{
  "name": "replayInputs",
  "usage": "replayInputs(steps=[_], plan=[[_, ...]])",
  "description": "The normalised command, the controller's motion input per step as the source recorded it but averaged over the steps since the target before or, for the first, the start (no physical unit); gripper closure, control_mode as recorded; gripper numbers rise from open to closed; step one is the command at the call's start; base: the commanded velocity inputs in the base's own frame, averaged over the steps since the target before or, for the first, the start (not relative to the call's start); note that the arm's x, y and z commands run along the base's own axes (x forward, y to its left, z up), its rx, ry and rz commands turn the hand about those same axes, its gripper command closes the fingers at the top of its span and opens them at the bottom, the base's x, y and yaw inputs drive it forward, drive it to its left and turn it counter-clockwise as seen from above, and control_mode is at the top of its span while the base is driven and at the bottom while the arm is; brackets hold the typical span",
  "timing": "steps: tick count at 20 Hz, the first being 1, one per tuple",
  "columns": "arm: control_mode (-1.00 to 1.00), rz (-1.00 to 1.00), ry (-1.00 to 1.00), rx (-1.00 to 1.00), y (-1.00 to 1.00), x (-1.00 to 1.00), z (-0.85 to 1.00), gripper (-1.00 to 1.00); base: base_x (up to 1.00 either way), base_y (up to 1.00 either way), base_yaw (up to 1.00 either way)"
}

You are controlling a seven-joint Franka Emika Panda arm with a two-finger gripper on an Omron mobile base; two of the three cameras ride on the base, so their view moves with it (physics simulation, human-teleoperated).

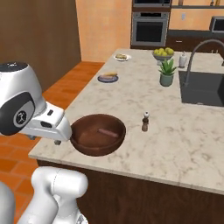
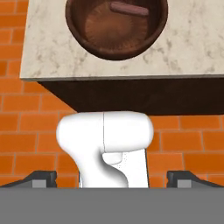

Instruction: Place one bun and one sausage from the bowl on each plate.

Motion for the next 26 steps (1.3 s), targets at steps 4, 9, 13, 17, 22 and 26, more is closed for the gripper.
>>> replayInputs(steps=[4, 9, 13, 17, 22, 26], plan=[[1.00, 0.00, 0.00, 0.00, 0.00, 0.00, 0.00, -1.00, 0.30, -0.41, 0.00], [-1.00, 0.00, 0.00, 0.00, -0.03, 0.05, 0.00, -1.00, 0.21, -0.30, 0.00], [-1.00, 0.20, 0.00, 0.00, -0.08, 0.68, -0.14, -1.00, 0.00, 0.00, 0.00], [-1.00, 0.48, -0.04, -0.06, 0.00, 0.56, -0.45, -1.00, 0.00, 0.00, 0.00], [-1.00, 0.33, -0.17, -0.19, 0.03, 0.48, -0.57, -1.00, 0.00, 0.00, 0.00], [-1.00, 0.31, -0.03, -0.08, 0.00, 0.70, -0.31, -1.00, 0.00, 0.00, 0.00]])
